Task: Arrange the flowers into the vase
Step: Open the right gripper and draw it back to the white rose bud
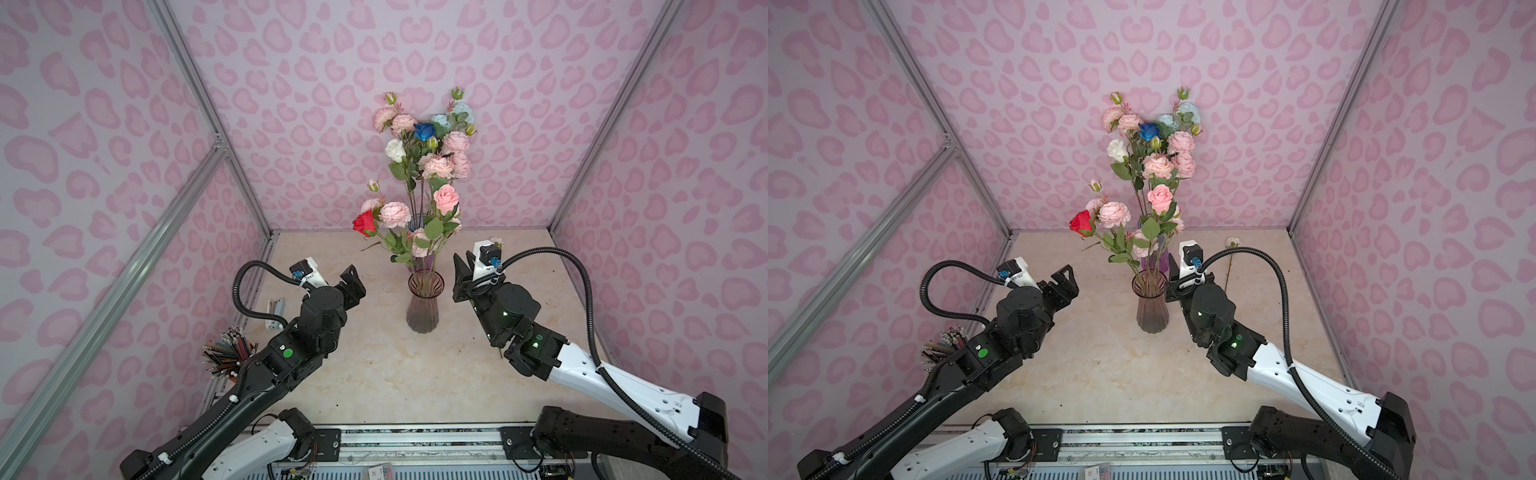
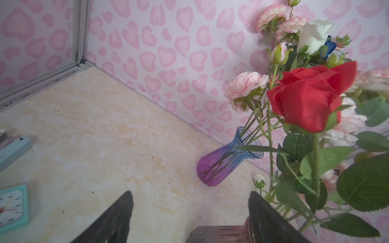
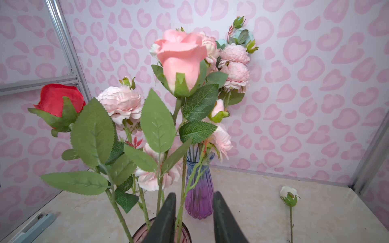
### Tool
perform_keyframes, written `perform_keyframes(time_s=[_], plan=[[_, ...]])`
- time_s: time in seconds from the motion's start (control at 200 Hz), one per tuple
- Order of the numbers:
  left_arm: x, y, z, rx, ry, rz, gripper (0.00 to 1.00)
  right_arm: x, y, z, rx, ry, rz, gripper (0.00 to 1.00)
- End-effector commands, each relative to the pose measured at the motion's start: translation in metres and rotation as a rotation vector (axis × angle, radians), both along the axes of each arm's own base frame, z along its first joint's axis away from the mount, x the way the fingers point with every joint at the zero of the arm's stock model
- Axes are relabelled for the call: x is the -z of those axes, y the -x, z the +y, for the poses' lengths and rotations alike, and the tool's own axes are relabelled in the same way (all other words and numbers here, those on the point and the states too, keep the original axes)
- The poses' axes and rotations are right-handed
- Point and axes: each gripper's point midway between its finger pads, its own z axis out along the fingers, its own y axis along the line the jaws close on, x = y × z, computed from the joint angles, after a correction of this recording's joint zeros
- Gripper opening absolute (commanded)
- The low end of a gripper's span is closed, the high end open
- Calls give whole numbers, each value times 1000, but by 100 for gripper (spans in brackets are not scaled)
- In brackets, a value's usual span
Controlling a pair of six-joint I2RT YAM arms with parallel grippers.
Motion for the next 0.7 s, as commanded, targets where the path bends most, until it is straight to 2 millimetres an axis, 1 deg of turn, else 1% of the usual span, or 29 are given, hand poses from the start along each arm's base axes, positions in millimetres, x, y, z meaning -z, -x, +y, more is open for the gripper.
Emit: perform_keyframes(time_s=[0.0, 0.105, 0.195, 0.31, 0.375, 0.505, 0.64, 0.695], plan=[[-8, 2, -7, 47, 23, -12, 86, 12, -7, -26, 99, 28, 36, 32], [-15, 5, -24, 155, 23, -22, 85, 30, -21, -58, 174, -16, 118, 32], [-18, 6, -38, 230, 20, -19, 84, 53, -36, -91, 252, -72, 219, 33], [-18, 7, -44, 262, 25, -13, 83, 86, -58, -127, 309, -146, 357, 33], [-23, 10, -45, 276, 33, -23, 83, 102, -68, -144, 341, -165, 430, 33], [-36, 19, -46, 316, 44, -67, 83, 138, -83, -166, 397, -164, 579, 33], [-43, 24, -49, 346, 48, -91, 83, 172, -98, -175, 401, -137, 719, 34], [-43, 24, -50, 353, 47, -91, 83, 184, -105, -182, 432, -140, 770, 34]])
